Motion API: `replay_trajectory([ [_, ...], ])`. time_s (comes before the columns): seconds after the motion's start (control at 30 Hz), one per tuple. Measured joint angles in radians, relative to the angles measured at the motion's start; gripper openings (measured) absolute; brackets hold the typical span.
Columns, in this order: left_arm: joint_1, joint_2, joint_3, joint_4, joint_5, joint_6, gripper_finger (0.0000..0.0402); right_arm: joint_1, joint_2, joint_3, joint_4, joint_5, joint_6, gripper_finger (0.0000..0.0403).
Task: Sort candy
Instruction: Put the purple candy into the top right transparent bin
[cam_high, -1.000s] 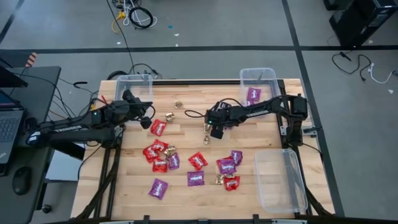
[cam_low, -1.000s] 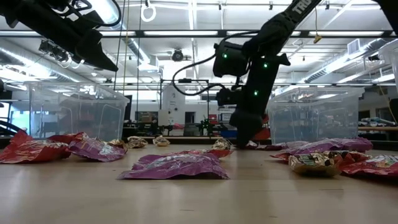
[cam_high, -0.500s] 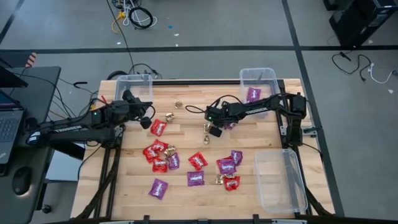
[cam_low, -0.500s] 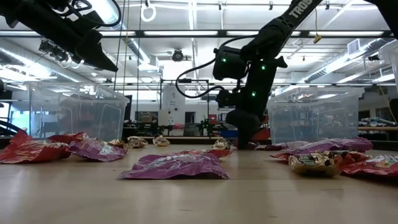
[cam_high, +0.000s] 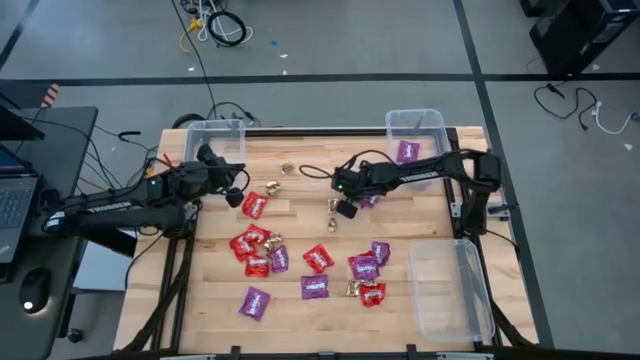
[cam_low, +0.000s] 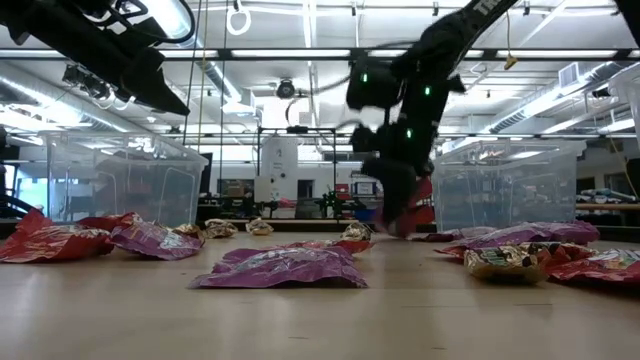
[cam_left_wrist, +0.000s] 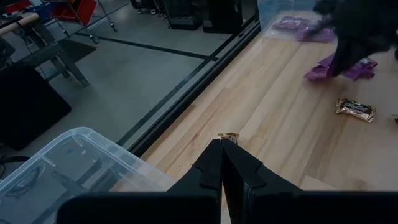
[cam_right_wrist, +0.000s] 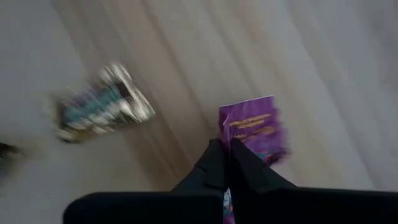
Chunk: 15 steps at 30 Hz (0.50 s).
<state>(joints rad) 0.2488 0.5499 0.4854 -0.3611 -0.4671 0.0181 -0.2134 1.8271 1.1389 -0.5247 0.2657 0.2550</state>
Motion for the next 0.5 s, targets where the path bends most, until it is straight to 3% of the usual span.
replay_trajectory([
  [0.5, 0.000, 0.000, 0.000, 0.001, 0.000, 0.000, 0.0009, -0.006, -0.311, 0.002, 0.006, -0.002, 0.069, 0.0000],
])
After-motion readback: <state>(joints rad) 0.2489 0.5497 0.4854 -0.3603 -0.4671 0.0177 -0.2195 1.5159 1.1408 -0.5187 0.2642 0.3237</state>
